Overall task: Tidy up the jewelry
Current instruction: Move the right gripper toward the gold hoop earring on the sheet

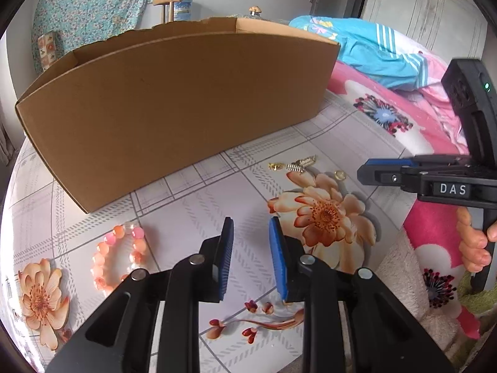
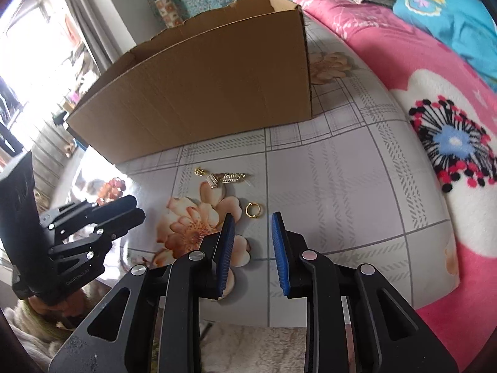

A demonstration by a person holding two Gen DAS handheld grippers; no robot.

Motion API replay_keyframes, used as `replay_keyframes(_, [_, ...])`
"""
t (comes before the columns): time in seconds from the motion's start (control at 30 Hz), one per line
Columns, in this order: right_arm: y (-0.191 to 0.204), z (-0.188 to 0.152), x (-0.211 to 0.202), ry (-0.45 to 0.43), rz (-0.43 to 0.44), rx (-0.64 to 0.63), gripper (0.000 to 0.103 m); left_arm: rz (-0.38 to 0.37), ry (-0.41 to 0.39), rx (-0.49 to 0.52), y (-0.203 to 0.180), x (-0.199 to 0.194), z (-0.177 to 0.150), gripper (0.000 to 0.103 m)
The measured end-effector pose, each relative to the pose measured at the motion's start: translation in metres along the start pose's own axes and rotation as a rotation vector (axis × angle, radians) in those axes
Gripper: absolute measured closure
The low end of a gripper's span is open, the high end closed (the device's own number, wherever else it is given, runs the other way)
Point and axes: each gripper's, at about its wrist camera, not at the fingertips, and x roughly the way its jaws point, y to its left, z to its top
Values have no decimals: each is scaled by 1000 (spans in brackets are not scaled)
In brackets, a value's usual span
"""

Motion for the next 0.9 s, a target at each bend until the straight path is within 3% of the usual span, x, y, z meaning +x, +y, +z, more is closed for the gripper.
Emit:
replay_keyframes(0.43, [18,7,8,-18,-73,-113,78,20,8,14,-2,7,-2,80])
replay_keyframes(0.77, [15,1,6,-36,-58,-98,78,-30,-60,12,-3,10,28,80])
replay_keyframes(0.9, [15,3,3,-61,-24,-86,78,-65,-40,44,-4,23,41,80])
